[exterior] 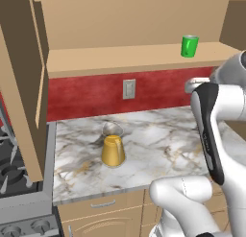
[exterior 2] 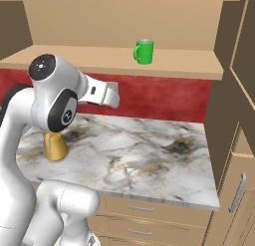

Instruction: There is a tray on the dining counter. Grab the cup, mug, and pitcher and place them on the tray. The pitcher may be placed next to the tray if it cannot fit the tray.

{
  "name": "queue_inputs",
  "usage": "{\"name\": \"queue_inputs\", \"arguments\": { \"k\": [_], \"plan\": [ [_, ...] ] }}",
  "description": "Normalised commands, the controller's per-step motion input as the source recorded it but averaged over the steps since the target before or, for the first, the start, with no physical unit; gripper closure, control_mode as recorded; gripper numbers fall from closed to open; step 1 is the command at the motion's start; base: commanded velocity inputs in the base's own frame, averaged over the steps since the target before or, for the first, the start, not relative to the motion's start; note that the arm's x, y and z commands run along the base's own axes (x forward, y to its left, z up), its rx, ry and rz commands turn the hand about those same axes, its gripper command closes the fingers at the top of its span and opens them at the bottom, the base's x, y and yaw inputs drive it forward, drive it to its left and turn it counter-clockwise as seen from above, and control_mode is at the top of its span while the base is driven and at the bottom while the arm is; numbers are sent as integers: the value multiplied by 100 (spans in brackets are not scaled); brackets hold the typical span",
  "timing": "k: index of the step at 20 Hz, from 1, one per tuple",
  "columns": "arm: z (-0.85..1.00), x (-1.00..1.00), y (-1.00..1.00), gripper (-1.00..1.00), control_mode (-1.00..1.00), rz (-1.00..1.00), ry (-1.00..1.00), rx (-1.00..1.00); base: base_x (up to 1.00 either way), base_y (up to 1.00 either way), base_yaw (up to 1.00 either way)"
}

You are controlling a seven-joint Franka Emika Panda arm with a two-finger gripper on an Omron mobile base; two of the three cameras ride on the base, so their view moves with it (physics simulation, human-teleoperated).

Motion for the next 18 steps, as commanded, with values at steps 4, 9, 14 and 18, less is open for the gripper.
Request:
{"name": "queue_inputs", "arguments": {
  "k": [4, 9, 14, 18],
  "plan": [
    [41, 0, 0, -100, -100, 0, 0, 0, 0, 0, 0],
    [40, 0, 0, -100, -100, 0, 0, 0, 0, 0, 0],
    [30, 4, 0, -100, -100, 0, -3, 0, 0, 0, 0],
    [15, 10, 0, -100, -100, 0, -8, 0, 0, 0, 0]
  ]
}}
